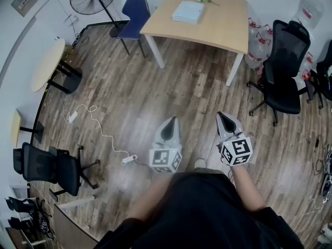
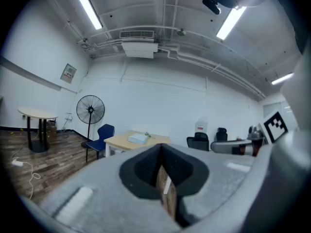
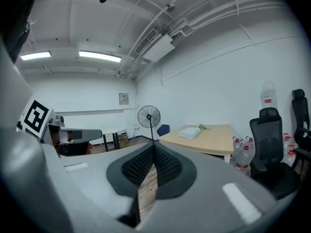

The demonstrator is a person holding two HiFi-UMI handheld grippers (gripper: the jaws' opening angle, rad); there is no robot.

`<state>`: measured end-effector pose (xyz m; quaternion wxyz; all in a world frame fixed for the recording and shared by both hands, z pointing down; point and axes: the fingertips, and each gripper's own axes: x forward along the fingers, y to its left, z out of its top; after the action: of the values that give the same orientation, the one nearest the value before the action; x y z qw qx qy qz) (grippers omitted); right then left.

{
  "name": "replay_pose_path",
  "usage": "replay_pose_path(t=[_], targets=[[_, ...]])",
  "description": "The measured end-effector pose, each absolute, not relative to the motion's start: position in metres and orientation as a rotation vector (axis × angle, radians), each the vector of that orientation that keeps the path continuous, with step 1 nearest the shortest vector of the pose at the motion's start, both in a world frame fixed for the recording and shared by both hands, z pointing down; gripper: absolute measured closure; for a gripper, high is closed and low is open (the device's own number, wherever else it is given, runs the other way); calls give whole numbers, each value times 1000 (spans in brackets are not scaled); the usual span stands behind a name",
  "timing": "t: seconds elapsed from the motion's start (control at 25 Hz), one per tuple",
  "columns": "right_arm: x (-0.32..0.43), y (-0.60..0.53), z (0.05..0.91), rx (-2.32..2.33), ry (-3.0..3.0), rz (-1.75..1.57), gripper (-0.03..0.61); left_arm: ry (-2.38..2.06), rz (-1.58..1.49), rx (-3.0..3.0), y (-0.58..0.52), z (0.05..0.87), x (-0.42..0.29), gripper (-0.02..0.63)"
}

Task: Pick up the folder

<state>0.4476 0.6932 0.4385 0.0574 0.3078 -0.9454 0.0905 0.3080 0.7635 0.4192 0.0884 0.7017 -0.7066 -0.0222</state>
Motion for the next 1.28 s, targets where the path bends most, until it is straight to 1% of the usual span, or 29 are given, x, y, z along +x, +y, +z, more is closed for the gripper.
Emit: replay_pose_path(t=[0.32, 0.52, 0.68, 1.04, 1.28], targets=[[461, 682, 428, 920, -2922, 269, 578, -2109, -67, 2142, 752, 414, 329, 611], [463, 681, 432, 897, -2909, 221, 578, -2119, -87, 2138, 750, 409, 330, 611], [465, 676, 442, 894, -2901, 253, 578, -2146, -63, 2149, 746, 404, 327, 611], [444, 633, 461, 932, -2879, 315, 578, -2098, -31, 2171, 699, 421, 295, 611], [400, 571, 471, 943, -2815, 313, 578, -2045, -57, 2176, 632, 439, 241, 611]])
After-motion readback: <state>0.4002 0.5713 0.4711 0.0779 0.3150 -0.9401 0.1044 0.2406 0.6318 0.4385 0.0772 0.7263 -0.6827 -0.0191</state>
